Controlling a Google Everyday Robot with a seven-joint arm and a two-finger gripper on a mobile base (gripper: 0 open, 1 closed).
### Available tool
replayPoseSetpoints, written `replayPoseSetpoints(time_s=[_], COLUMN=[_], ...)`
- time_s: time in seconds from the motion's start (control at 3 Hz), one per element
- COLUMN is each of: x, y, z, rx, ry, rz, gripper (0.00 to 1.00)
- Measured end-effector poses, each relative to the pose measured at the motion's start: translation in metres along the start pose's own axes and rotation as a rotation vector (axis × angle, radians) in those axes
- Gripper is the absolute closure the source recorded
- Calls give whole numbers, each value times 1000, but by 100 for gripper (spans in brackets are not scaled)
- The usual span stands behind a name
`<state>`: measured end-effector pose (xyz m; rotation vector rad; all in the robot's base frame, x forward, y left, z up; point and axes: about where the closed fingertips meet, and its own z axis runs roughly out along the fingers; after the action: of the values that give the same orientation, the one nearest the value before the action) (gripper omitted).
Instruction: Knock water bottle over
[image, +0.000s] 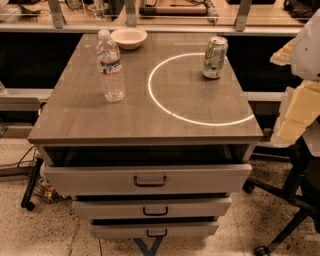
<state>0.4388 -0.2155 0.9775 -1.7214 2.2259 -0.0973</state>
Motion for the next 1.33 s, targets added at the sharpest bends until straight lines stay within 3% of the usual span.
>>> replayPoseSetpoints(time_s=[0.33, 0.67, 1.33], x=[-2, -54, -215], y=[-1, -11, -43], z=[-1, 14, 38], rx=[3, 16, 53], ry=[-7, -97, -369], rz=[0, 3, -82], gripper=[0, 0, 0])
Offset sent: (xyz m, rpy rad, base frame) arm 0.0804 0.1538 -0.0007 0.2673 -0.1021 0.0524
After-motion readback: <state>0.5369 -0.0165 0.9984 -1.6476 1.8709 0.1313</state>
